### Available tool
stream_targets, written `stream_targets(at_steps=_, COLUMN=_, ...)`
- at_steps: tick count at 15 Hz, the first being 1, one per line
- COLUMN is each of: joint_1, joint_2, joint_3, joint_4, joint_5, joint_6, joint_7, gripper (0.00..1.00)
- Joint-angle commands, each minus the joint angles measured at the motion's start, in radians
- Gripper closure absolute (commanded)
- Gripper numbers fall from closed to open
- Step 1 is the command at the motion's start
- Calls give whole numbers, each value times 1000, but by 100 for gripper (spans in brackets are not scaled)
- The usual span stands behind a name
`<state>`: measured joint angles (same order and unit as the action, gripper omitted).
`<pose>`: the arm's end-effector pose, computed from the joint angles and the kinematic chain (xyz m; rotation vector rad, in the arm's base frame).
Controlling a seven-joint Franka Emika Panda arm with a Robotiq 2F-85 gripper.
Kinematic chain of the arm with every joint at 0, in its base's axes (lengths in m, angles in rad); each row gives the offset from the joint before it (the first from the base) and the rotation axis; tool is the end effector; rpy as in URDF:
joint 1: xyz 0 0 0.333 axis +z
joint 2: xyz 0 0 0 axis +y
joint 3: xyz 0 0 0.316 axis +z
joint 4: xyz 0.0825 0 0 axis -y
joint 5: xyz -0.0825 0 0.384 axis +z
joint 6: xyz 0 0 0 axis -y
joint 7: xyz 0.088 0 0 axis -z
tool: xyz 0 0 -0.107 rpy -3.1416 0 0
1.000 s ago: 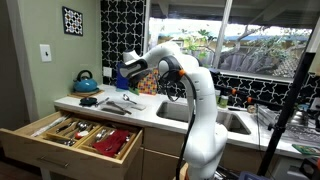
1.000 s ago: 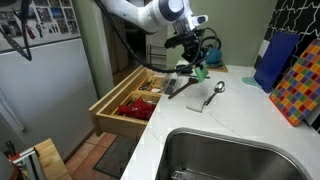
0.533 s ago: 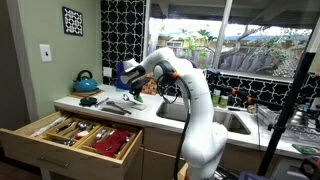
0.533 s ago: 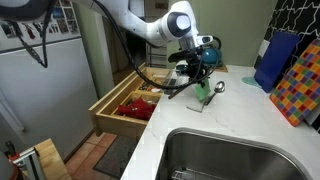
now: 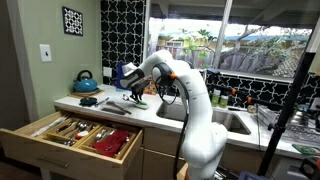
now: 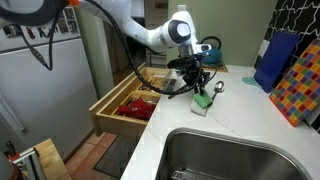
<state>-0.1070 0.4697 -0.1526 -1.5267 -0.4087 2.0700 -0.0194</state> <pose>0.6731 -0.1834 0.4022 2.7012 -0.0491 0.0185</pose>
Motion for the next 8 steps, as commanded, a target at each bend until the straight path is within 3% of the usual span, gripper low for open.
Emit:
stream_targets(at_steps=1, joint_1=-2, joint_2=-13, joint_3=10, joint_4=14, joint_5=47, joint_6=-22, joint_7=-12, gripper=40)
stream_targets(at_steps=3, joint_1=4, joint_2=-29, joint_3=15, joint_4=24, joint_5=63, joint_6=-45, joint_7=-14, gripper=27)
stream_targets(at_steps=6, joint_1=37, joint_2=-60, joint_3=13, joint_4=87, joint_5=81, joint_6=-222, joint_7=54, gripper=3)
stream_targets(at_steps=8, joint_1=88, joint_2=-85, joint_3=-4, joint_4=128, joint_5=44, joint_6=-391, joint_7=162, gripper=0)
